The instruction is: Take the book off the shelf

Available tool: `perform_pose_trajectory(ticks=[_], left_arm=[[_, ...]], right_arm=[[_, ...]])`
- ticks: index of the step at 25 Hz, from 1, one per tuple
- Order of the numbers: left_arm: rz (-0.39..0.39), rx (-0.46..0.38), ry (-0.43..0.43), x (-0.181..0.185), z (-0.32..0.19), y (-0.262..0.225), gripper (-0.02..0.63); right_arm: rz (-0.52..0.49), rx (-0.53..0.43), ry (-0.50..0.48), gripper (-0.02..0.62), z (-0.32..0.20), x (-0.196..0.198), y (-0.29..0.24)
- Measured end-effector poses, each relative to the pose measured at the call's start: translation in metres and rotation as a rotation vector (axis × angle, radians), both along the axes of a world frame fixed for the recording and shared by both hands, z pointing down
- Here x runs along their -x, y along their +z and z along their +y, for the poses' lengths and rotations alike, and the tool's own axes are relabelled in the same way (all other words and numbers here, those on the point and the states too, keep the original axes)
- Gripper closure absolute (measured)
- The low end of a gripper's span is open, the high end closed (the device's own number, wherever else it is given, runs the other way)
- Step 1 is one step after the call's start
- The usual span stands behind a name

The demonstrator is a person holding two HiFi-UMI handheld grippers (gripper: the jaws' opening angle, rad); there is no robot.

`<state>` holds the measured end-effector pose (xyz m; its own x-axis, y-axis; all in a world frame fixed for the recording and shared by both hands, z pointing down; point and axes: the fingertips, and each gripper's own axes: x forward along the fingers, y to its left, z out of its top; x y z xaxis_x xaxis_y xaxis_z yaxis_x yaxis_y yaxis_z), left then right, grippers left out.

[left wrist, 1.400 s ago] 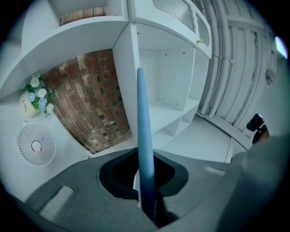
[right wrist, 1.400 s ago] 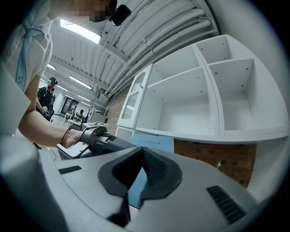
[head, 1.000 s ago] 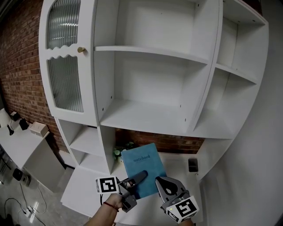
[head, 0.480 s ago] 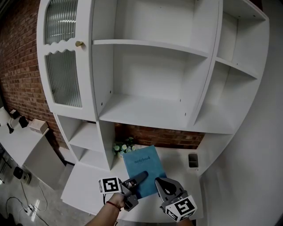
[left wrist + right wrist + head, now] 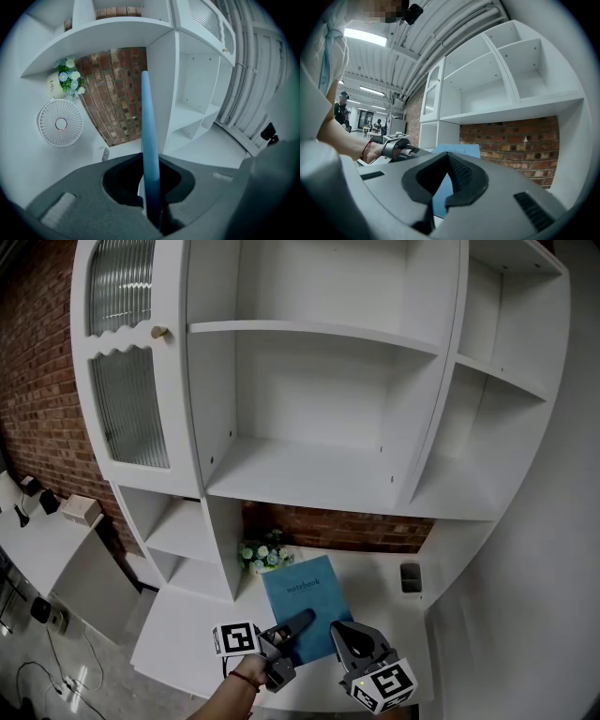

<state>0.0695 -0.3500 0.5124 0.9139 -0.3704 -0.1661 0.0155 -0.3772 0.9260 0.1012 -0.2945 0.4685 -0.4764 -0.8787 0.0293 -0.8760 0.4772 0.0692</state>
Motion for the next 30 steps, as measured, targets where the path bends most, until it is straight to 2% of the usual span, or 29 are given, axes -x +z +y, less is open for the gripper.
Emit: perform_pose_trajectory(ticks=[5, 15, 30], left_arm=[[0.028, 0.036, 0.019, -0.006, 0.004, 0.003, 0.565], [0.018, 0.064, 0.033, -0.012, 0.004, 0.02, 0.565], [-0.013, 0.04, 0.039, -0.015, 0.0, 0.023, 0.565]], right_arm=[[-0.014, 0.017, 0.017, 0.58, -0.001, -0.006, 0.007], [-0.008, 0.054, 0.024, 0.58, -0.003, -0.009, 0.025], [0.058, 0.062, 0.024, 0.581, -0.006, -0.008, 0.03]])
